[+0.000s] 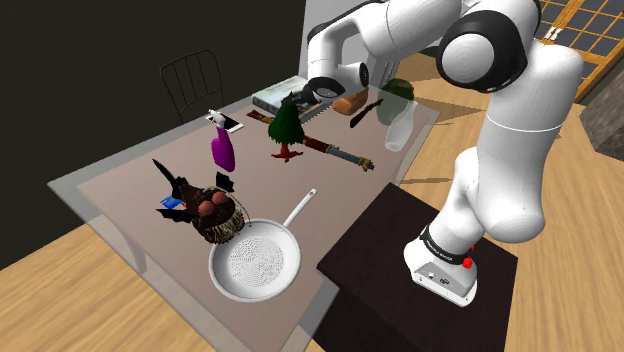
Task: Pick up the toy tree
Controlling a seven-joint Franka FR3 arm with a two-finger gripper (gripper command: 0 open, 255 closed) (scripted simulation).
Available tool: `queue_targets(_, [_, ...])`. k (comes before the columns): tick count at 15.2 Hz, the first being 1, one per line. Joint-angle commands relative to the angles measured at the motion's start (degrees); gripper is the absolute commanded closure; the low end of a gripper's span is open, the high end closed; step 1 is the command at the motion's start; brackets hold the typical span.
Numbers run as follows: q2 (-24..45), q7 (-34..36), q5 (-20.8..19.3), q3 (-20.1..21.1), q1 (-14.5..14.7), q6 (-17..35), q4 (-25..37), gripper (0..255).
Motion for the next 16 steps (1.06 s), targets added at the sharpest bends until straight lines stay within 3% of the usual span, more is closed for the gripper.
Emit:
queue_targets(1, [-1.0,1.5,-1.9,0.6,-0.2,0.9,0.0,255])
queue_targets(8, [-5.5,11.0,-13.3,3.6,-1.8,4.7,-0.6,255])
queue_targets(14, [-9.2,23.6,-27.3,5.8,-2.8,7.2,-2.1,255])
queue_targets(16, [-9.3,24.0,-27.7,5.8,-2.7,7.2,-2.1,255])
